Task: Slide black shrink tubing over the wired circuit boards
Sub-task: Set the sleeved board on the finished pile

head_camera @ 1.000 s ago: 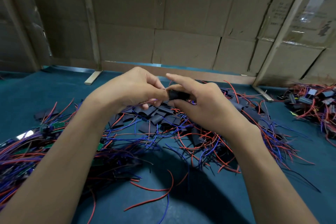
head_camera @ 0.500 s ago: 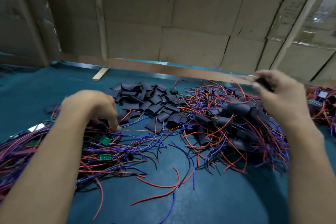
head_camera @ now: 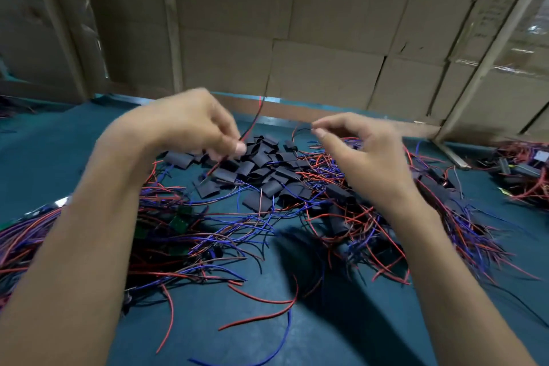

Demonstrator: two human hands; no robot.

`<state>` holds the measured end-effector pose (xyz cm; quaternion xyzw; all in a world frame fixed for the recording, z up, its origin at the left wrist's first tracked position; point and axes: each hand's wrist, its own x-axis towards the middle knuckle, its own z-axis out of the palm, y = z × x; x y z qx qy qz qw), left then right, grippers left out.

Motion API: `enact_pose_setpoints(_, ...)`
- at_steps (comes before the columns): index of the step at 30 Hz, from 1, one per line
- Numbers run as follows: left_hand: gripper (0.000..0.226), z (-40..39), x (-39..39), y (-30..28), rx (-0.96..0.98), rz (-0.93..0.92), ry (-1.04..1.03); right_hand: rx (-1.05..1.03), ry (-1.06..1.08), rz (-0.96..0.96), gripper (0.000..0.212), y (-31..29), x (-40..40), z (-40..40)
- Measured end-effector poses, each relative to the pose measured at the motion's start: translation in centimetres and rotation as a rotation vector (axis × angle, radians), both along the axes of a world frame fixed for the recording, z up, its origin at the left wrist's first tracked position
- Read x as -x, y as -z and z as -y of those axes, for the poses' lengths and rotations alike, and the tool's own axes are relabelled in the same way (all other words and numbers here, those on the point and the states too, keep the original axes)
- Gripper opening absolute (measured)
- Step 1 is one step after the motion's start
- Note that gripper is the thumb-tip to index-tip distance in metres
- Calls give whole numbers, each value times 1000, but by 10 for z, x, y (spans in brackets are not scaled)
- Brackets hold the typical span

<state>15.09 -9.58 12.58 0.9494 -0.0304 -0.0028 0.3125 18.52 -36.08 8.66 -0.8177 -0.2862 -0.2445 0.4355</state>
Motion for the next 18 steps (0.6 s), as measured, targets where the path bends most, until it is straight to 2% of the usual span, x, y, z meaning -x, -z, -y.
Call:
enact_pose_setpoints(2, 17, 9, 12, -13, 180, 162, 53, -26, -138, -209, 9, 3, 4, -8)
enact_pose_setpoints(4, 21, 18, 21, -23, 369, 296, 102, -91, -256, -329, 11, 6, 9, -14)
enact_pose_setpoints(6, 21, 28, 28, -29, 562, 371, 143, -148, -368, -387, 18, 7, 14, -20)
enact_pose_setpoints(10, 16, 43, 31, -30, 848, 380, 230, -247, -476, -385, 30, 4, 18, -25)
enact_pose_setpoints(15, 9, 59, 15, -13, 993, 341, 275, -298, -497, -269, 24, -2, 16, -22)
enact_pose_setpoints(18, 11, 58, 1, 1, 892, 370, 231, -323, -508, -340, 20, -2, 14, -16)
